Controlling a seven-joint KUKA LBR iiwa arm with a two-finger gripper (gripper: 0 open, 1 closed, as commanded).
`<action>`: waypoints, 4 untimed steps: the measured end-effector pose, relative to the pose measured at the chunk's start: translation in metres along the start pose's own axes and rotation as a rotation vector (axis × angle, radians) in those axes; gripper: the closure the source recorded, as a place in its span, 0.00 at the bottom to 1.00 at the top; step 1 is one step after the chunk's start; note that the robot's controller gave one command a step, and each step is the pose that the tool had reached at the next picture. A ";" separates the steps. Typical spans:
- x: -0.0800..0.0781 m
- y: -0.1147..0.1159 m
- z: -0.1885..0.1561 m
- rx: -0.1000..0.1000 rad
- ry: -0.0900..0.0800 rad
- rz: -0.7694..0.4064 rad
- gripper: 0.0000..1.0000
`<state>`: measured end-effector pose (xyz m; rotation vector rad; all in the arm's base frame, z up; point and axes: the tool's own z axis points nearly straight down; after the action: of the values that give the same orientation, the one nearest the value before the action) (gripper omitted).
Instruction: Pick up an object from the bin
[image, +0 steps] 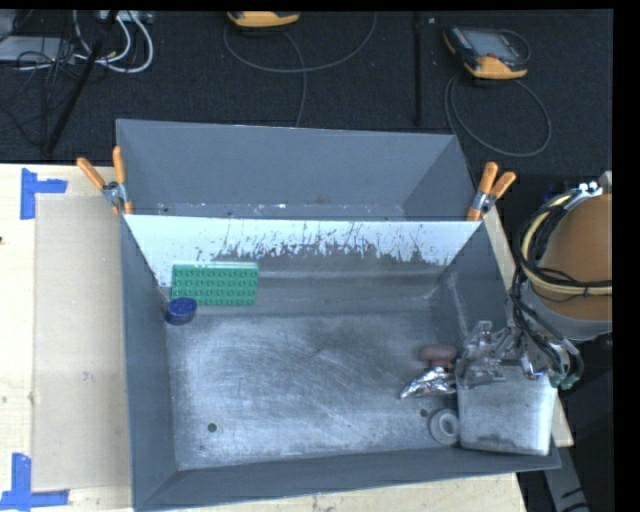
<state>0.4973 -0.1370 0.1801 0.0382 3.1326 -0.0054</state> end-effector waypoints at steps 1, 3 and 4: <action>0.019 0.060 0.074 -0.007 0.013 -0.177 1.00; -0.025 0.020 0.107 -0.030 0.026 -0.412 0.00; -0.034 -0.010 0.035 -0.005 0.003 -0.329 0.00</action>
Offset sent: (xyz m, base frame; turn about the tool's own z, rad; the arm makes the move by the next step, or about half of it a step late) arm -0.0155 0.0574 -0.0720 -0.1777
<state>0.5315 -0.1483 0.1453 -0.4764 3.0999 0.0008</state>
